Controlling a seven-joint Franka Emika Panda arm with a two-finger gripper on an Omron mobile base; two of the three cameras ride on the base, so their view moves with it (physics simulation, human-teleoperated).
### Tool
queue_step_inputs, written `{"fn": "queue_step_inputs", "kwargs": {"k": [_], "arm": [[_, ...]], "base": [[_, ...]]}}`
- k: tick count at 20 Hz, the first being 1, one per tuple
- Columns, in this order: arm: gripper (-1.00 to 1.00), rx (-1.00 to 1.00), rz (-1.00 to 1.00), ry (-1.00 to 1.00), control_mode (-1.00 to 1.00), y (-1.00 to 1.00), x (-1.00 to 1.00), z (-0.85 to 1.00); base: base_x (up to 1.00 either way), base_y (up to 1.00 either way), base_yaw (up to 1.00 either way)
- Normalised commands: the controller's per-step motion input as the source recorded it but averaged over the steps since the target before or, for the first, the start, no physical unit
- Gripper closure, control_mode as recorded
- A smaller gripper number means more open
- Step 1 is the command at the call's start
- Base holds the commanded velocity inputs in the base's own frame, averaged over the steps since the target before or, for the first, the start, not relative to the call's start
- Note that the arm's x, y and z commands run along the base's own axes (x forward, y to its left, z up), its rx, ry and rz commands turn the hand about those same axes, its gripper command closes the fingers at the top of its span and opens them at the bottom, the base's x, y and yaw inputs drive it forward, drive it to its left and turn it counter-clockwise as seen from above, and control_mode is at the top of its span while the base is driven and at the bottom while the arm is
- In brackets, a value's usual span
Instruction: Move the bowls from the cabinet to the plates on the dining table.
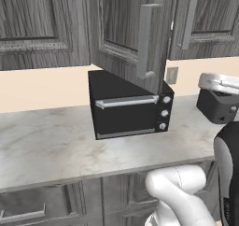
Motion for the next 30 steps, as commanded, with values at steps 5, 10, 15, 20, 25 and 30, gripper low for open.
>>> {"fn": "queue_step_inputs", "kwargs": {"k": [5,10,15,20,25,30], "arm": [[-1.0,0.11,0.0,0.0,-1.0,-0.59,0.26,0.0],[-1.0,0.16,0.0,0.0,-1.0,-0.08,0.36,0.0],[-1.0,0.17,0.0,0.07,-1.0,0.0,0.49,0.03],[-1.0,0.17,0.0,0.17,-1.0,0.0,0.56,0.06],[-1.0,0.18,0.01,0.25,-1.0,0.0,0.12,0.12],[-1.0,0.25,0.05,0.14,-1.0,0.0,0.0,0.0]], "base": [[0.0,0.0,0.0],[0.0,0.0,0.0],[0.0,0.0,0.0],[0.0,0.0,0.0],[0.0,0.0,0.0],[0.0,0.0,0.0]]}}
